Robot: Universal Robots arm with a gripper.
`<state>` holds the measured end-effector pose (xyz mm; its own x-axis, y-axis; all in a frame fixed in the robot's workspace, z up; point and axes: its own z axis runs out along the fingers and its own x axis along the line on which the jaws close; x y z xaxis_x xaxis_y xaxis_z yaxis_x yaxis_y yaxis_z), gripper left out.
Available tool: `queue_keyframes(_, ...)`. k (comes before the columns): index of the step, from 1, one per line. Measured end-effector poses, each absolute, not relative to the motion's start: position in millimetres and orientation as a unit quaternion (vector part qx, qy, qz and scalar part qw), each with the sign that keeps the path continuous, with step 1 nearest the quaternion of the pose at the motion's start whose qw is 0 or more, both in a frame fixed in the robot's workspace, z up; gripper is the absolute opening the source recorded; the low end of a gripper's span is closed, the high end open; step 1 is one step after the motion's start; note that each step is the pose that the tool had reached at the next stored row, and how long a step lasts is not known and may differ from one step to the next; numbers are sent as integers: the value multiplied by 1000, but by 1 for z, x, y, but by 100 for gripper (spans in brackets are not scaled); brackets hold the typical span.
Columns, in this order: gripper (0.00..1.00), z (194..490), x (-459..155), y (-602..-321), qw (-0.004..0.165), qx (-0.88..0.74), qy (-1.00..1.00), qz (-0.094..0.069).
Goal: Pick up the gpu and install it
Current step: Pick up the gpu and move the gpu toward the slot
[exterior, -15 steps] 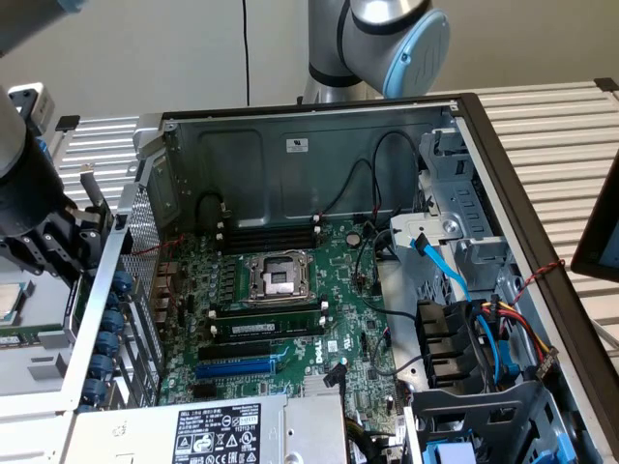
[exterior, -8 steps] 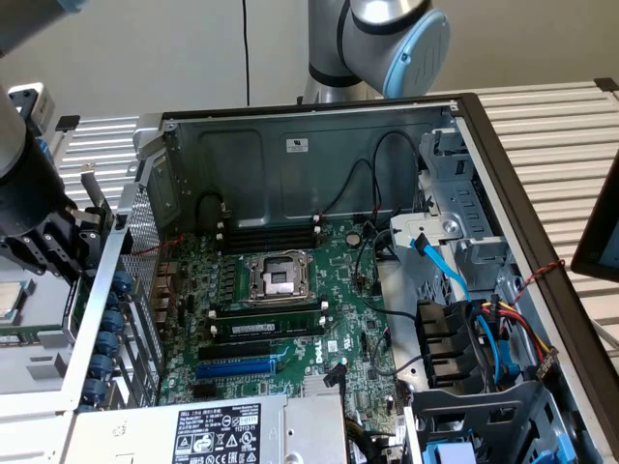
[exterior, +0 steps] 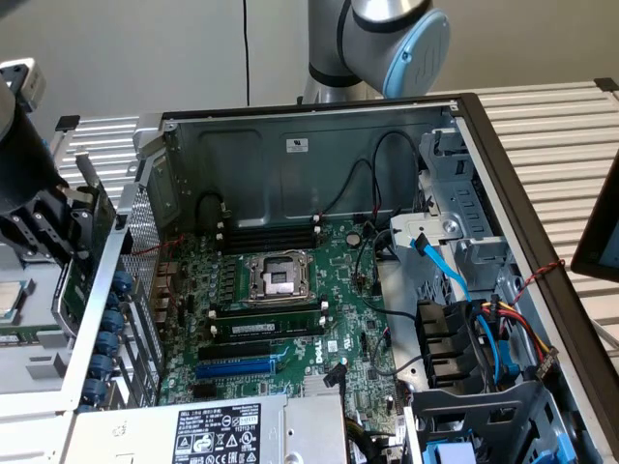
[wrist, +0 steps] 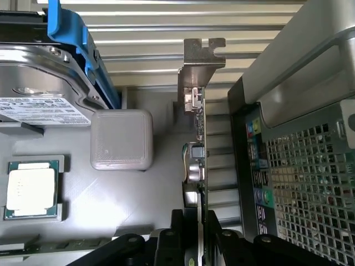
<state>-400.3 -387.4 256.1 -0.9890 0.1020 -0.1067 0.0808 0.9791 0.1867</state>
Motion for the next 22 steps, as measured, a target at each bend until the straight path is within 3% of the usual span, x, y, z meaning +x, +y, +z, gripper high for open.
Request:
queue_keyframes(17, 27, 333, -401, -390, 57, 46, 993, 91)
queue_keyframes(22, 27, 349, -399, -396, 48, 47, 994, 91)
